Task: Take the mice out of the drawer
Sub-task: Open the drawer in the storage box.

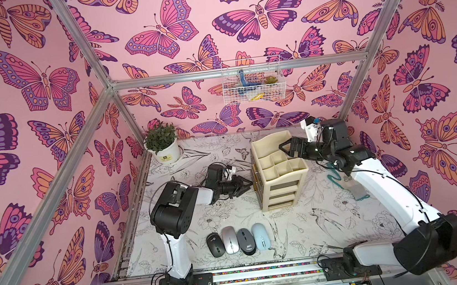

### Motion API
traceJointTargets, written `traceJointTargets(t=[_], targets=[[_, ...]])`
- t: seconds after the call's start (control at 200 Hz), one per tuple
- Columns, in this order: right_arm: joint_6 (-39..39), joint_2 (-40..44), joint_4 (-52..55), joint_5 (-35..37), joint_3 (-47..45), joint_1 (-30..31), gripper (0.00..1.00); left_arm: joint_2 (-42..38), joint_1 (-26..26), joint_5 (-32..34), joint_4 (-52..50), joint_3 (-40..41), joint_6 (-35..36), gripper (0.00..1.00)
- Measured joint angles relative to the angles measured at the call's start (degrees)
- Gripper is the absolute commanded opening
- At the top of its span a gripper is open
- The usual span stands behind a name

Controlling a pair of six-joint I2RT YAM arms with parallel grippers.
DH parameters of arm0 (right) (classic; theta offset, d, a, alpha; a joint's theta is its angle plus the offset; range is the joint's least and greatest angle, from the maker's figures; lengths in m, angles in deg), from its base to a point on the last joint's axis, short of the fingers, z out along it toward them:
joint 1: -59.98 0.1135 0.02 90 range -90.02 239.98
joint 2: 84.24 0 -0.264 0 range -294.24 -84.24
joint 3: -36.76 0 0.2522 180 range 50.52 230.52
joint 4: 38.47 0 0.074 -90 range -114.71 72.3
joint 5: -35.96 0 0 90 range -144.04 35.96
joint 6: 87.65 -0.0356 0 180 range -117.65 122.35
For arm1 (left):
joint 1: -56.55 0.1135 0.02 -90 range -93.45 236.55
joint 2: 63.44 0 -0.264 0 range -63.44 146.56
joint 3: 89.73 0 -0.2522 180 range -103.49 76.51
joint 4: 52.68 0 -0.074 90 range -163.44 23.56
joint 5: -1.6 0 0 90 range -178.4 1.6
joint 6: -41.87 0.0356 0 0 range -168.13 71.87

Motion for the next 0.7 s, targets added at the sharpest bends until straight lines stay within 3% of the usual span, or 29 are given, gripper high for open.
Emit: traceJointTargets(t=[0.205, 0.396, 0.566, 0.696], targets=[[0.4, 0.6, -0.1, 0.0, -0.8, -0.2, 0.99, 4.3, -1.1, -1.7, 10.4, -0.1, -4.1, 0.38], [0.4, 1.6, -0.1, 0.0, -1.7, -0.3, 0.99, 7.3, -1.3, -3.5, 20.3, -0.2, -7.7, 0.11], [0.6, 1.7, -0.1, 0.0, -1.8, -0.3, 0.99, 7.9, -1.3, -3.5, 22.5, 0.1, -9.2, 0.12], [0.6, 1.7, 0.0, 0.0, -1.8, -0.5, 0.99, 8.1, -1.4, -3.3, 23.3, 0.6, -9.3, 0.33]])
